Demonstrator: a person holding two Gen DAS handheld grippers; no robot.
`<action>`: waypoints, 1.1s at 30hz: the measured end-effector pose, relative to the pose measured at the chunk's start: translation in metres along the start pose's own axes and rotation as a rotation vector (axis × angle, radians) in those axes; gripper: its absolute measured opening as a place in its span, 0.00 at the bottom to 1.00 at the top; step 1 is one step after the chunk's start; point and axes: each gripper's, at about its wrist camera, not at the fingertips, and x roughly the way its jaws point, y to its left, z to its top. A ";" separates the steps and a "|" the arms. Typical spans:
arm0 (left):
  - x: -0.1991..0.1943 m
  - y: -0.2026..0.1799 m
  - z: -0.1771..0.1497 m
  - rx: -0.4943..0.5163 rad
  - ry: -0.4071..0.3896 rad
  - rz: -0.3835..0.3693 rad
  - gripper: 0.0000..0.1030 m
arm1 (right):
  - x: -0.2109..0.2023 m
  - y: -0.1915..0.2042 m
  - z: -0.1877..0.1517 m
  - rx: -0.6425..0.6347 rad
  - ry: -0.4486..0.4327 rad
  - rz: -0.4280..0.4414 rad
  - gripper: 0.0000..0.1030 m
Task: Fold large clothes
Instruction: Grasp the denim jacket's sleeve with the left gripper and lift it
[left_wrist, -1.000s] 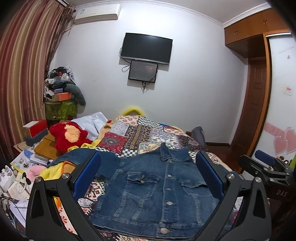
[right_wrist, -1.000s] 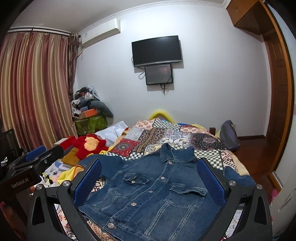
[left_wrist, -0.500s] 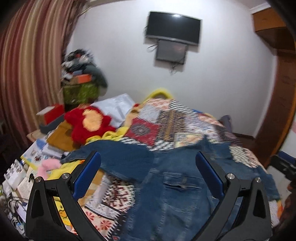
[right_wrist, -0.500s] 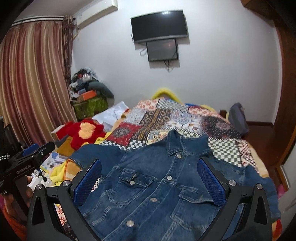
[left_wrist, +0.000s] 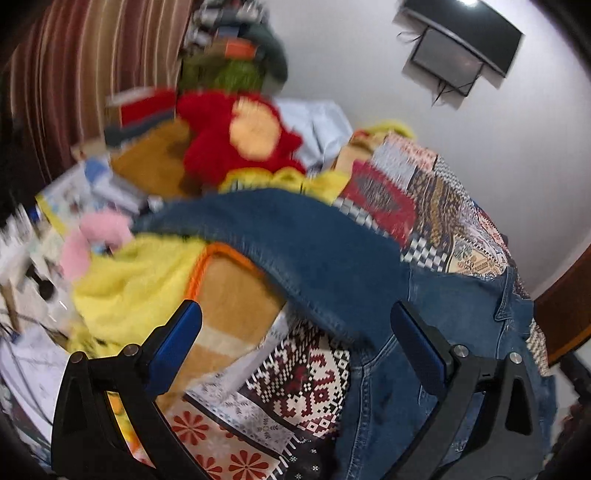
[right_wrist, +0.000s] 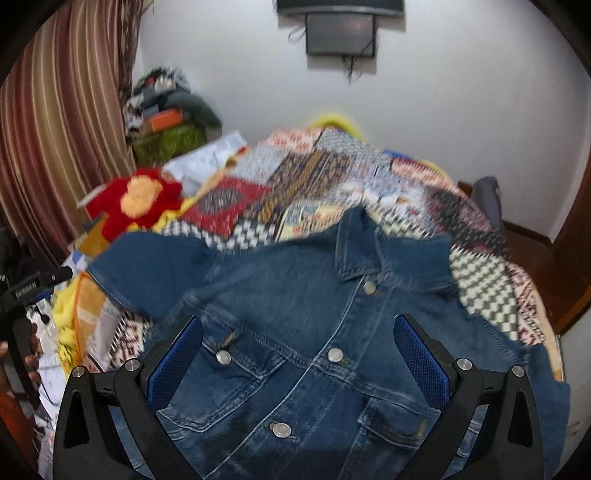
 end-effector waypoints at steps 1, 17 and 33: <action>0.009 0.006 0.000 -0.026 0.030 -0.021 1.00 | 0.009 0.001 -0.002 -0.010 0.018 -0.003 1.00; 0.094 0.002 0.015 -0.048 0.200 -0.157 0.14 | 0.079 -0.022 -0.024 0.151 0.253 0.119 1.00; 0.024 -0.128 0.032 0.398 -0.043 -0.125 0.08 | 0.037 -0.039 -0.009 0.209 0.163 0.147 1.00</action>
